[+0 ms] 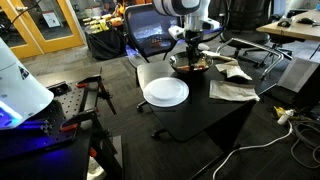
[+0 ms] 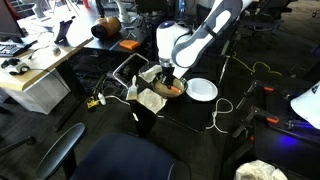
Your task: Remove the marker from the bowl and place it on the table
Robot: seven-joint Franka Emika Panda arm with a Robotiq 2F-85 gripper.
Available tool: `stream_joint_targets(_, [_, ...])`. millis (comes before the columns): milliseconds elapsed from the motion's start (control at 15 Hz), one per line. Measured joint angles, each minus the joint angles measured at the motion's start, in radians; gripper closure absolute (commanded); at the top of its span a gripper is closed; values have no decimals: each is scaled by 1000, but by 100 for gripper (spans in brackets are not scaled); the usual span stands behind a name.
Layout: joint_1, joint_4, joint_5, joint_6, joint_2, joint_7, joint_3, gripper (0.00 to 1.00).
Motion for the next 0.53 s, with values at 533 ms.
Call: stream_joint_targets(533, [-3,-57,20,0,-125,-18,-7,95])
